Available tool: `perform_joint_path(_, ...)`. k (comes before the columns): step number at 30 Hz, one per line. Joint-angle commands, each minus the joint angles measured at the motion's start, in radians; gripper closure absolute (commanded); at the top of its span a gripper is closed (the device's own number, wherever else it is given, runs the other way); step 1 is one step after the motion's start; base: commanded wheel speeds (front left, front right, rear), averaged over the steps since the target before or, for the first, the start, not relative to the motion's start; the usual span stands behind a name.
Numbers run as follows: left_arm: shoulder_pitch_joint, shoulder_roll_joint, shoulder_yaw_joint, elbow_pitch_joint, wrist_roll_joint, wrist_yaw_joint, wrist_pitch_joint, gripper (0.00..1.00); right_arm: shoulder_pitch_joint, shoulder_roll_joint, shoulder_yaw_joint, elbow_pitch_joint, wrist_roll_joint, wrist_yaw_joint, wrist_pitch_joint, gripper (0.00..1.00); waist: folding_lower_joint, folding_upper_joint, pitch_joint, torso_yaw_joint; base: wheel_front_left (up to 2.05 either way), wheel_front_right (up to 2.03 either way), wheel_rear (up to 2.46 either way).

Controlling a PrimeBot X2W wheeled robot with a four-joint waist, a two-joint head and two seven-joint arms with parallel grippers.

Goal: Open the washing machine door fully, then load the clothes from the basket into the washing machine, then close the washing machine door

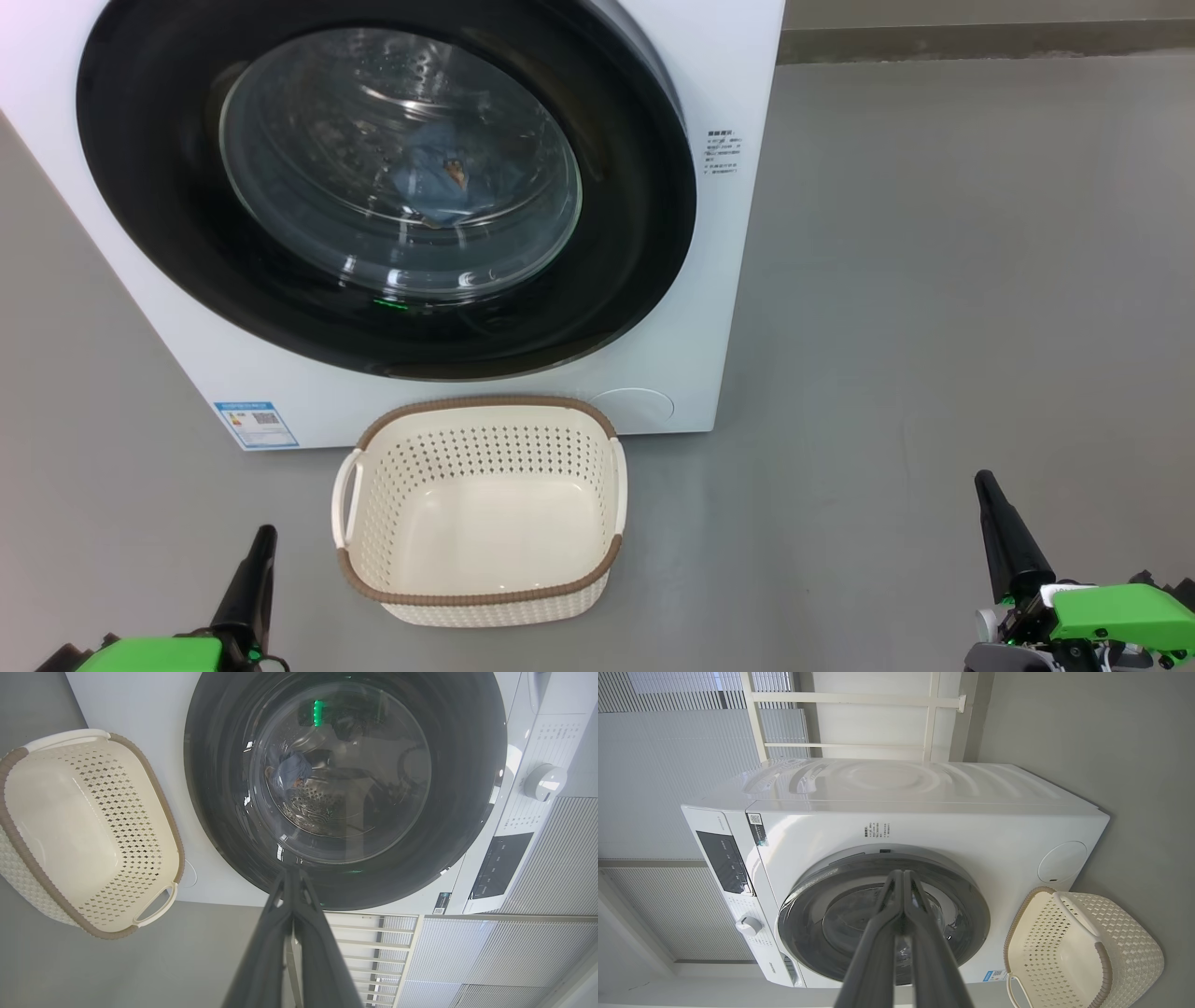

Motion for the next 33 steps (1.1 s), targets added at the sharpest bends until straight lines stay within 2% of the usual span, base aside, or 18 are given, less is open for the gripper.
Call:
perform_joint_path(1, -0.048, 0.013, 0.029, -0.018, -0.008, -0.002, 0.007, 1.00, -0.034, -0.004, 0.022, -0.029, 0.003, 0.001, 0.009, 1.00, 0.0000, -0.0001, 0.000, 0.000, 0.00, 0.00, 0.00)
perform_joint_path(33, -0.048, 0.013, 0.029, -0.018, -0.008, -0.002, 0.007, 1.00, -0.034, -0.004, 0.022, -0.029, 0.003, 0.001, 0.009, 1.00, 0.0000, -0.0001, 0.000, 0.000, 0.00, 0.00, 0.00)
